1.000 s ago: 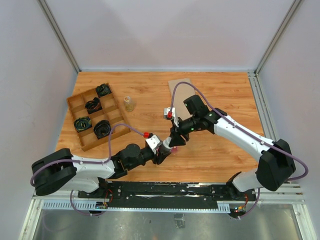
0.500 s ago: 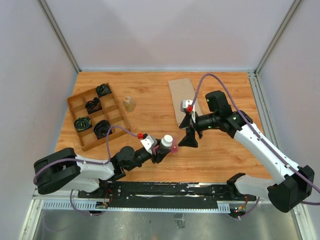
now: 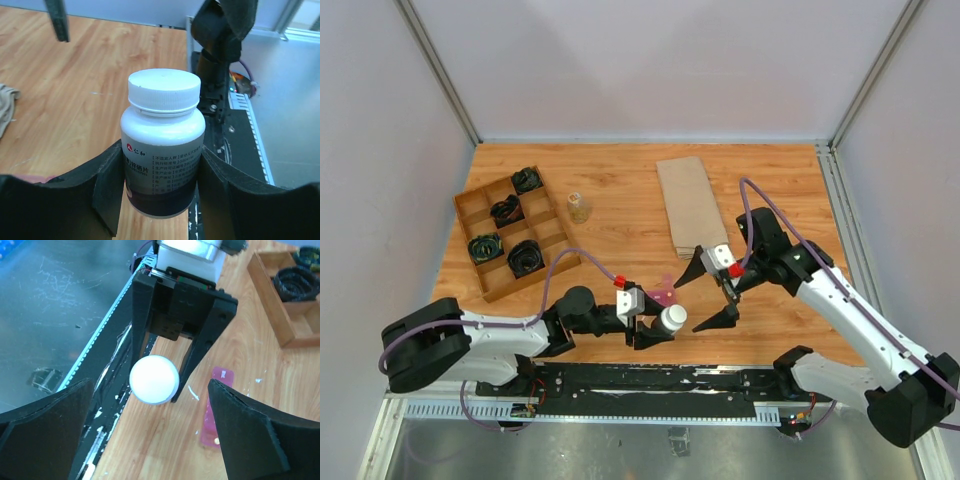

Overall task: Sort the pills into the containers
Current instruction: Screw the lid of the pill bottle onto the pill bottle.

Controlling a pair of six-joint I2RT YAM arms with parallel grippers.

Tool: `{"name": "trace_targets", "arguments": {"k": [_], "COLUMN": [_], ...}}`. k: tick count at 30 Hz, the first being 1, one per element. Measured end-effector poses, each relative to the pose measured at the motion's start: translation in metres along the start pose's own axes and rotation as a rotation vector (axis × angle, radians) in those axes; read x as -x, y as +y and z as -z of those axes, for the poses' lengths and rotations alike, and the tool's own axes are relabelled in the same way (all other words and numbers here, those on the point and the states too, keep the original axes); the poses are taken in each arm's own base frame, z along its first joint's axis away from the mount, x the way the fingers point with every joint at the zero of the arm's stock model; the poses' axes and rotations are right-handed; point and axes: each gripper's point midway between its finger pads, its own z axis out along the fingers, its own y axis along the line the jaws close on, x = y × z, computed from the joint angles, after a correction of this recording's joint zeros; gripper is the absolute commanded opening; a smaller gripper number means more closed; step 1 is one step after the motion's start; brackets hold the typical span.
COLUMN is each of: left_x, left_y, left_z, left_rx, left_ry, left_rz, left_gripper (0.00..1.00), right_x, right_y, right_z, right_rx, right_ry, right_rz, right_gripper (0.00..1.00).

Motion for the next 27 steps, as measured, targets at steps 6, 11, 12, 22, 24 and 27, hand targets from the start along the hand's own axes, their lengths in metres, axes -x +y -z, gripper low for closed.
{"name": "trace_targets", "arguments": {"k": [6,11,12,22,24,27], "left_x": [-0.003,-0.002,-0.003,-0.007,-0.005,-0.004], "left_y": [-0.014,-0.013,-0.013,-0.017,-0.018,-0.018], "left_z": [-0.013,-0.021,-0.021,-0.020,-0.019,-0.020], "left_rx": [-0.128,-0.172,-0.178,-0.211,-0.214,-0.215], "left_ry": [0.051,0.071,0.075,0.086,0.081,0.074], "left_rz": [-0.004,0.008,0.011,0.039,0.040,0.041], "left_gripper": [0.00,0.00,0.00,0.00,0.00,0.00], "right_x": [-0.016,-0.025,-0.026,-0.022,-0.023,-0.023], "right_y": [0.012,0.022,0.024,0.019,0.017,0.014], "right_z": [-0.004,-0.010,-0.010,-0.007,-0.007,-0.007], "right_rx": [0.080,0.155,0.161,0.128,0.120,0.113], "right_ry": [0.021,0.043,0.048,0.067,0.073,0.078], "right_rz": [0.063,0.089,0.095,0.156,0.155,0.155], "right_gripper": [0.88,0.81,0.81,0.70,0.68,0.67]}}
